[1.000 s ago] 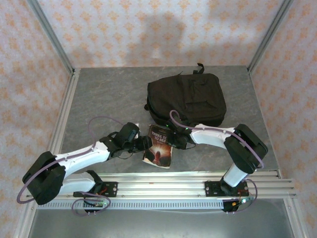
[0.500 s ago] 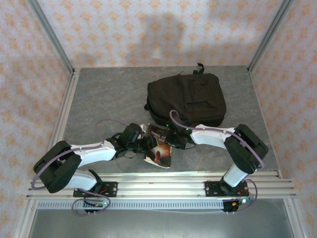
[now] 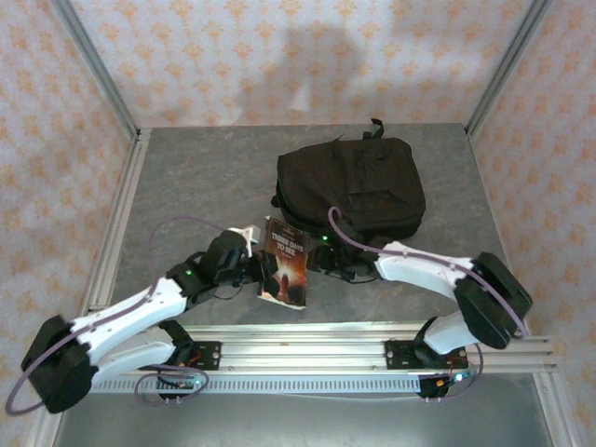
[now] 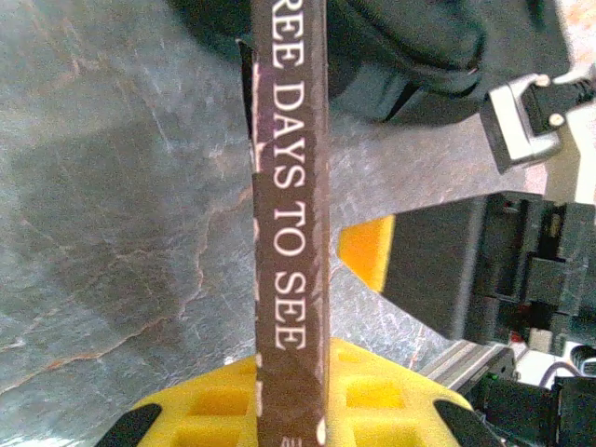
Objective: Pack the student bag
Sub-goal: Pick up the book from the bottom-center of the table, then rotate the book.
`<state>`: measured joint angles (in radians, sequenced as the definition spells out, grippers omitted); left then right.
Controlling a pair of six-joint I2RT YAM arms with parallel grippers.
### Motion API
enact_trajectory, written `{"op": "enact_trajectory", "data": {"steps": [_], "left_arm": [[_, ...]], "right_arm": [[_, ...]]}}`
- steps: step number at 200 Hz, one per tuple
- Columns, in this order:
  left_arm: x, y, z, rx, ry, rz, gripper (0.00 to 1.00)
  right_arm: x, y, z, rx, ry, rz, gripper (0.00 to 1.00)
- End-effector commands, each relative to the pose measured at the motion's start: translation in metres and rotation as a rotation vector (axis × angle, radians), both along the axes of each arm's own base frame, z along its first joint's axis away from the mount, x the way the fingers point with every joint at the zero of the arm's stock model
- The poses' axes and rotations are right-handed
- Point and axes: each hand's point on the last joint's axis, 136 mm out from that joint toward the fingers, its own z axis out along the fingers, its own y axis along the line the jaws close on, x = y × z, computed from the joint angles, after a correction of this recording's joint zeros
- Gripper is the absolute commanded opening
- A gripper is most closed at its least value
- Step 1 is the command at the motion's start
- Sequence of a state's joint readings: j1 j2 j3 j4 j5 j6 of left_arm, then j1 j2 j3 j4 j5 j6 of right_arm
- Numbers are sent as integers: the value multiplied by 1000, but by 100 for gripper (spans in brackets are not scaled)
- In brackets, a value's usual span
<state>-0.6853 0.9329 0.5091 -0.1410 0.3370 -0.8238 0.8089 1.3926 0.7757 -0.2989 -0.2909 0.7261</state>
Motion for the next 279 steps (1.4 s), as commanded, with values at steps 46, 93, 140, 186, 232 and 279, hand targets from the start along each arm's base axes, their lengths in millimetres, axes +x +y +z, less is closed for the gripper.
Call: {"op": "enact_trajectory", "data": {"steps": [46,93,140,186,232,279], "left_arm": [[-7,11,125,-161,-327,-17,0],[-29,-20,188,-469,-409,-185,0],[-41,-25,216,-588,-441,-251,0],[-35,-25,202,-539,-422,-223,0],[-28,-27,192,-523,-402,-205,0],[-20,-25,180,-487,-369,-163,0]], "right_arm": [[1,20,133,236,-312,232,100],[-4,31,180,442,-307,343,100],[-25,49,220,675,-296,467,99],[-35,46,260,837,-364,470,65],[-36,36,260,852,-368,441,34],[-27,31,252,831,-390,373,0]]}}
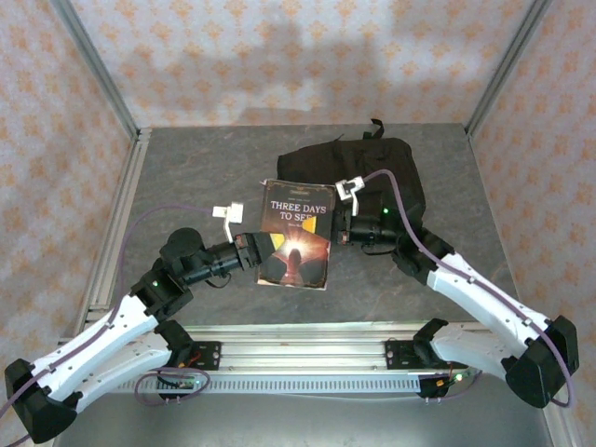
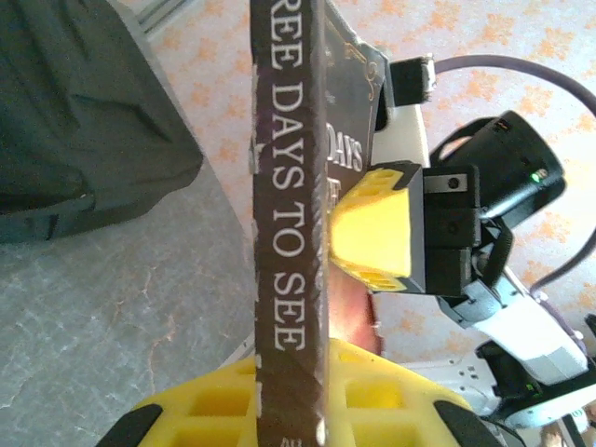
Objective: Pack the student bag
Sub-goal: Rotate the book.
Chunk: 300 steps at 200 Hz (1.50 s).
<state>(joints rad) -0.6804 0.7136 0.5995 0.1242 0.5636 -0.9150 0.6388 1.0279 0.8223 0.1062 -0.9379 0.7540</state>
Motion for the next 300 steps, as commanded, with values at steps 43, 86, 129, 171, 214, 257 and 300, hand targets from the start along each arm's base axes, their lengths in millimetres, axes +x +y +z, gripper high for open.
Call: {"op": "enact_trajectory", "data": {"steps": [43,86,129,171,214,257,300], "left_arm": [[17,11,-5,-46,47,116,57],[44,19,-27,-220,195,263,62],[52,6,-11,-292,170,284,62],[62,-3,-11,-329,199,301,62],[72,-16,-8,-325,200,297,61],[81,-17,-2,-358,191,329,58],[82,-19,16,-384,168,321,44]], "right_arm": [[37,-33,18,117,7,-360,0],[67,-79,10,226,99,-697,0],[83,-76,10,298,152,-742,0],[87,-71,16,358,182,-744,0],[83,-62,17,389,195,-726,0],[77,-56,12,385,196,-723,0],[78,-63,-7,361,199,-793,0]]}}
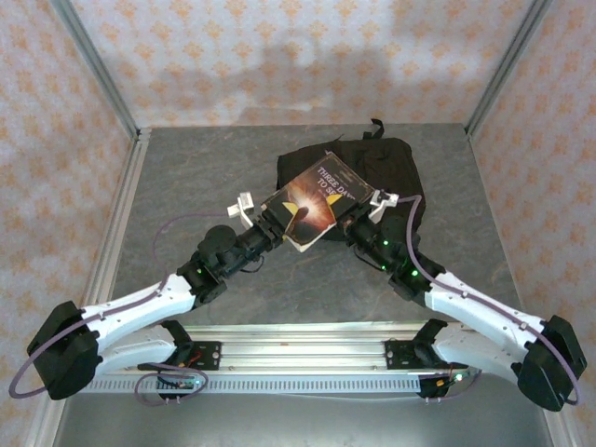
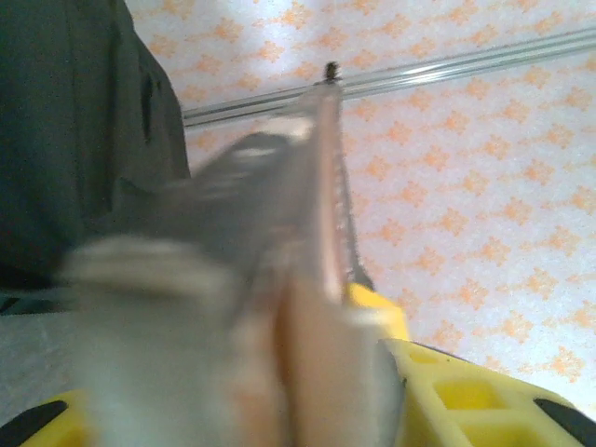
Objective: Pack the student bag
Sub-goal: Rotate the book.
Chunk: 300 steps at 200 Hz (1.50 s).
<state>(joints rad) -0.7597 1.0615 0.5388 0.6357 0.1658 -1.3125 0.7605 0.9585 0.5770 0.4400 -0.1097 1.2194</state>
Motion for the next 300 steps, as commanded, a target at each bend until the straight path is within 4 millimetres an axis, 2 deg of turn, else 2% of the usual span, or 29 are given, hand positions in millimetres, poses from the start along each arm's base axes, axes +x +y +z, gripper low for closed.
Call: {"op": "enact_trajectory", "data": {"steps": [1,28,67,91,118,147,152,164,170,180,195,218,234,250,263,277,300], "left_arm": [[1,0,36,-68,-75,18,44],[2,-8,37,-78,-78,-3,40],[7,-21,28,-90,-54,-35,32],[8,-18,27,-79,-55,-17,21],[7,-8,28,-38,-63,20,0],[6,-7,28,-15,-66,21,0],[6,-7,29,-12,-67,16,0],[7,-6,28,9,-67,12,0],[7,-4,28,27,-66,14,0],[7,5,29,68,-74,26,0],[5,26,31,150,-95,64,0],[-4,75,23,360,-79,175,0],[-13,112,17,492,-54,272,0],[-21,142,8,597,-21,355,0],[-25,159,-1,668,11,400,0],[-27,171,-12,726,50,427,0],[-29,181,-26,768,84,456,0]], "right_arm": [[2,-11,16,62,-58,-78,0],[5,-19,1,69,-33,-157,0],[8,-17,-9,54,-4,-173,0],[8,-19,-14,37,6,-186,0],[8,-25,-21,11,17,-204,0],[7,-29,-28,-24,33,-223,0],[7,-29,-28,-33,34,-221,8],[7,-30,-28,-87,25,-221,38],[6,-34,-29,-140,23,-230,50],[5,-44,-33,-241,44,-260,65],[2,-63,-39,-382,64,-317,74],[-1,-89,-45,-607,80,-376,78],[0,-98,-47,-775,90,-381,78],[6,-93,-46,-930,76,-338,78],[15,-80,-44,-1049,55,-276,79],[27,-67,-42,-1175,50,-223,81],[56,-38,-51,-1372,64,-129,88]]}}
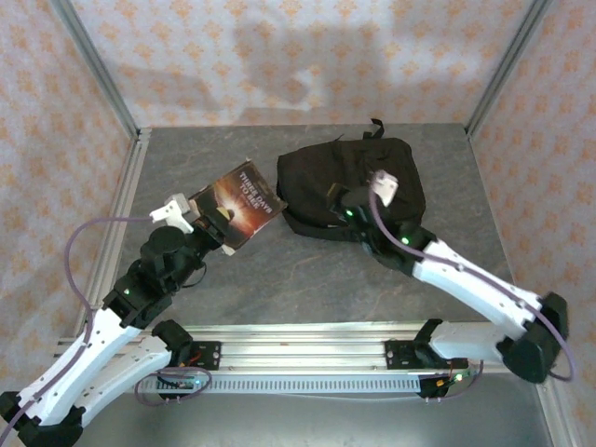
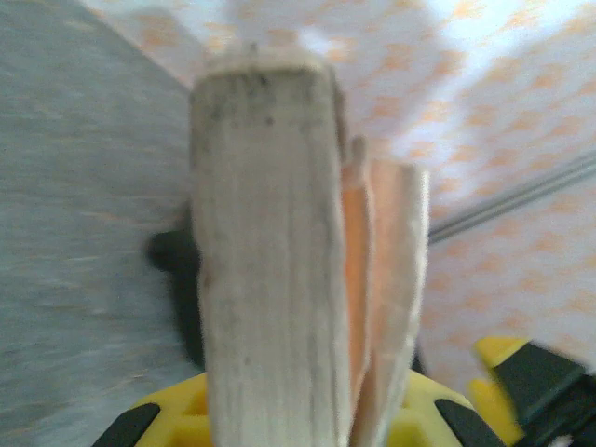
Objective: Pack the student bag
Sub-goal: Rotate the book, then open the student bag at the center of the table.
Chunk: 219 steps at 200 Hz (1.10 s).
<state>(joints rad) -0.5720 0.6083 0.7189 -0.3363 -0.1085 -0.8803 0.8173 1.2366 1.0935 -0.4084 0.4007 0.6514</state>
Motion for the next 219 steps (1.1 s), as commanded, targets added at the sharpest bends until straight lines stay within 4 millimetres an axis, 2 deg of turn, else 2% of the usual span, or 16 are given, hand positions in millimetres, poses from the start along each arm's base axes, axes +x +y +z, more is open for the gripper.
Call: {"op": "enact_trajectory", "data": {"steps": [1,22,45,91,119,145,192,205,219], "left_arm": [[-5,26,-24,144,66,86,0],[-7,35,-31,163,73,122,0],[-12,44,-37,198,94,144,0],[-15,45,-53,204,111,135,0],[-13,37,-59,185,118,106,0],[-9,33,-64,176,126,100,0],[-5,30,-67,176,134,91,0],[-4,31,-67,176,135,95,0],[-4,31,-67,174,135,98,0]], "right_arm": [[15,8,-23,-337,108,87,88],[43,38,-28,-438,146,132,100],[74,68,-37,-517,153,172,100],[125,120,-59,-559,164,197,100],[144,136,-70,-571,151,191,100],[162,139,-76,-649,140,144,100],[183,136,-98,-739,156,85,78],[185,131,-103,-743,164,66,66],[186,124,-103,-739,173,48,46]]}}
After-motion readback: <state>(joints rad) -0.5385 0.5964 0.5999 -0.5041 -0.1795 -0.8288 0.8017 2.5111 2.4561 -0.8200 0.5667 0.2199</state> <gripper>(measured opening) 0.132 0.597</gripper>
